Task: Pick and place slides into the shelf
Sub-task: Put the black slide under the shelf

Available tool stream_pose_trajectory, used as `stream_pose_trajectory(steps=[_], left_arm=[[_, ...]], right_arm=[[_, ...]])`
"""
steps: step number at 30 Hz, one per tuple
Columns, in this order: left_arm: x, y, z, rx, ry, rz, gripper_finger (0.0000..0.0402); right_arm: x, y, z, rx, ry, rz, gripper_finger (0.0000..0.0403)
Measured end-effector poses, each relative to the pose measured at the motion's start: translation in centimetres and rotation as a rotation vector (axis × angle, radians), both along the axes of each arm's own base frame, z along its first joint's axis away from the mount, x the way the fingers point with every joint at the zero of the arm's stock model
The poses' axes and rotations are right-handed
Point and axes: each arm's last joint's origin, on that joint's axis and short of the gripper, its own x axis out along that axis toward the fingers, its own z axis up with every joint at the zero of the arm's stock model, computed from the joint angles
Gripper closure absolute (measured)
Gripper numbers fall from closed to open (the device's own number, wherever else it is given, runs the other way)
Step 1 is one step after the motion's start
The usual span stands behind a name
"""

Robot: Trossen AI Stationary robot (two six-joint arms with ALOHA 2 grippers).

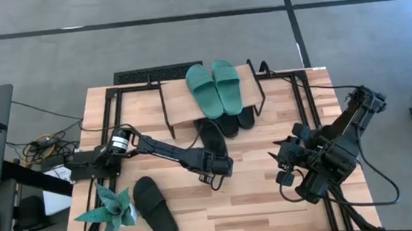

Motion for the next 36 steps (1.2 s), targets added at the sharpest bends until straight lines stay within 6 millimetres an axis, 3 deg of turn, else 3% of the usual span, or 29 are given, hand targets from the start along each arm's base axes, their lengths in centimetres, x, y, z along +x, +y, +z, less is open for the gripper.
stream_pose_trajectory(steps=[7, 23, 36], left_arm=[[-0.7, 0.7, -0.2, 0.08, 0.068, 0.032, 0.0399], [0.0, 2.5, -0.2, 0.079, 0.057, 0.001, 0.0399], [1.1, 5.5, -0.1, 0.094, -0.006, 0.013, 0.0401]], right_arm=[[0.0, 0.0, 0.0, 0.0, 0.0, 0.0, 0.0249], [0.2, 0.2, 0.0, 0.024, -0.022, -0.005, 0.0249], [0.2, 0.2, 0.0, 0.026, -0.019, -0.004, 0.0249]])
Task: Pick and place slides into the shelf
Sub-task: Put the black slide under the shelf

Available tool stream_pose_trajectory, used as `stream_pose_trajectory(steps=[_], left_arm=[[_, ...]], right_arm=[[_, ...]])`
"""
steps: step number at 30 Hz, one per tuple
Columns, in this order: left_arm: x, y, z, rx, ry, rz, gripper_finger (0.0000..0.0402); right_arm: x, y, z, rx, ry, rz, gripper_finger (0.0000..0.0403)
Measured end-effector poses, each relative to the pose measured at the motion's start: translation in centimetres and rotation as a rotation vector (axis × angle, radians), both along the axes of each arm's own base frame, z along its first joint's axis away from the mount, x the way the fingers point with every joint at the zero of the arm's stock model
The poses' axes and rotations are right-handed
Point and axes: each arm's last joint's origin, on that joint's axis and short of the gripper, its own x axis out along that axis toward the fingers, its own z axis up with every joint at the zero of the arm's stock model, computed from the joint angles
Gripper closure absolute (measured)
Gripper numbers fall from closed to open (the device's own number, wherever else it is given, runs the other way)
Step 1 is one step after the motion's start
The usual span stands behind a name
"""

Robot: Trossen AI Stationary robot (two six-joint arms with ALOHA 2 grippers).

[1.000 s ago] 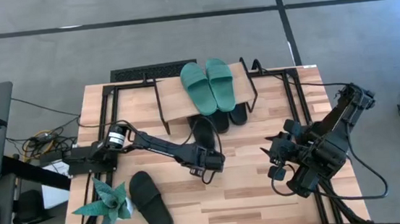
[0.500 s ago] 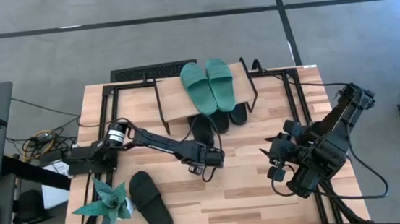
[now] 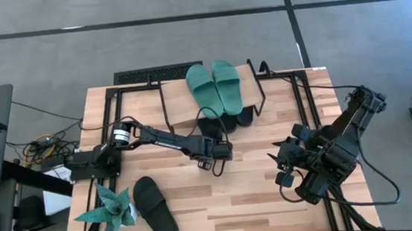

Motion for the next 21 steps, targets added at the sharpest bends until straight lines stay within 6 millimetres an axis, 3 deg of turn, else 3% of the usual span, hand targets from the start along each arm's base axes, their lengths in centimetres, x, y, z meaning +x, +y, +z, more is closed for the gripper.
stream_pose_trajectory(steps=[21], left_arm=[[1.2, 0.6, 0.1, 0.013, -0.103, -0.025, 0.0401]], right_arm=[[0.0, 0.0, 0.0, -0.002, 0.0, 0.004, 0.0249]])
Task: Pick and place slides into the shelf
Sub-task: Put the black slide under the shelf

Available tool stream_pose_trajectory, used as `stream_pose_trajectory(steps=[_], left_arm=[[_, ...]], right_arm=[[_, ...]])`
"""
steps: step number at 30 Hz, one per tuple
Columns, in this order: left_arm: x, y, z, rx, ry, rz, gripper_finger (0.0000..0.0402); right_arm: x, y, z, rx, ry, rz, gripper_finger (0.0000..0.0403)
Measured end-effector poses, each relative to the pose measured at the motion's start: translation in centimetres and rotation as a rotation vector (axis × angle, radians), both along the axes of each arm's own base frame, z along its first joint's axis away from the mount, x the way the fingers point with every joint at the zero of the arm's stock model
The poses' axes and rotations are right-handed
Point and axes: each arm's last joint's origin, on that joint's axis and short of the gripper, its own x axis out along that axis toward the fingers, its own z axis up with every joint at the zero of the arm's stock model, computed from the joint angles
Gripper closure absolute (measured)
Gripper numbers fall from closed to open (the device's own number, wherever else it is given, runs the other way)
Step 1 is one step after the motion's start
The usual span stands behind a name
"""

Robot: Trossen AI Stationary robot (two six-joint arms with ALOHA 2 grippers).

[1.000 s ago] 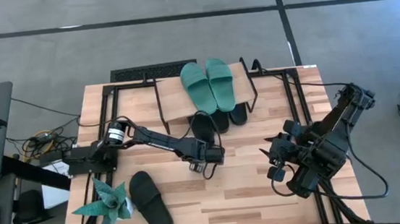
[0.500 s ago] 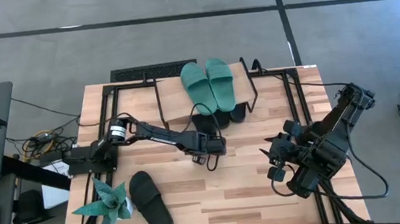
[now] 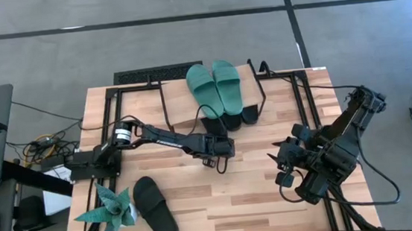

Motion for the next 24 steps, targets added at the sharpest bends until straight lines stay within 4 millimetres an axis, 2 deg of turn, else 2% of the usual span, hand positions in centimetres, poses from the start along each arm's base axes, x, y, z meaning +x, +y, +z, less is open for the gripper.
stream_pose_trajectory(steps=[10, 20, 24], left_arm=[[-0.1, 1.2, 0.1, 0.043, -0.02, 0.097, 0.0401], [-0.1, 1.6, 0.1, 0.005, -0.037, 0.128, 0.0401], [-0.1, 1.5, 0.1, -0.019, -0.041, 0.132, 0.038]], right_arm=[[0.0, 0.0, 0.0, 0.0, -0.001, 0.0, 0.0251], [0.0, 0.0, 0.0, -0.002, -0.001, 0.0, 0.0283], [0.0, 0.0, 0.0, -0.002, -0.001, 0.0, 0.0283]])
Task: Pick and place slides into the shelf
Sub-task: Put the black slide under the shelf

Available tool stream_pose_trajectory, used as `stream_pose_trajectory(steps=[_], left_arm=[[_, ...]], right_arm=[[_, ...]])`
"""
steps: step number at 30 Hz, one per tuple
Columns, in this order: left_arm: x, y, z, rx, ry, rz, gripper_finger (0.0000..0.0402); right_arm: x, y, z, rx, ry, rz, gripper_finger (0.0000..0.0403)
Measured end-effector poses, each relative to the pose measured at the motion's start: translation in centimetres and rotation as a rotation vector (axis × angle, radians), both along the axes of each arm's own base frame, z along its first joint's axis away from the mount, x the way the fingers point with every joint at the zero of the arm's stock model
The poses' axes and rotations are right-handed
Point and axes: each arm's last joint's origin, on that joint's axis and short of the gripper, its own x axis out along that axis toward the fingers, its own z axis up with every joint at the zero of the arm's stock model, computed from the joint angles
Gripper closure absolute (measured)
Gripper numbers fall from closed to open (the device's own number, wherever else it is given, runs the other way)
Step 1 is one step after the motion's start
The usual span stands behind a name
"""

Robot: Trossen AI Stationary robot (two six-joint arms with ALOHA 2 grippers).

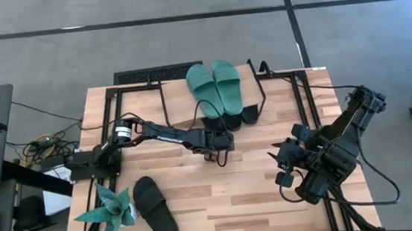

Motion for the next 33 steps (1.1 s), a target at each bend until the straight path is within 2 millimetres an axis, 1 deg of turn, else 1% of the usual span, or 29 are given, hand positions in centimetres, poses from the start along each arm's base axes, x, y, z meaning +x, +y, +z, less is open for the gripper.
stream_pose_trajectory(steps=[6, 11, 17, 28, 33], left_arm=[[-0.2, -0.3, 0.0, -0.027, 0.001, 0.023, 0.0342], [-0.3, -0.3, 0.0, -0.044, -0.001, 0.053, 0.0326], [-0.5, -0.9, -0.1, -0.057, -0.006, 0.079, 0.0303], [-0.5, -1.4, -0.1, -0.084, -0.034, 0.118, 0.0236], [-0.6, -2.1, -0.1, -0.082, -0.032, 0.101, 0.0213]], right_arm=[[0.0, 0.0, 0.0, -0.002, 0.002, 0.0, 0.0276], [0.0, 0.0, 0.0, 0.0, 0.0, 0.0, 0.0274], [0.0, 0.0, 0.0, 0.001, 0.0, 0.0, 0.0274], [0.0, 0.0, 0.0, 0.003, 0.001, 0.0, 0.0275], [0.0, 0.0, 0.0, 0.003, 0.001, 0.0, 0.0274]])
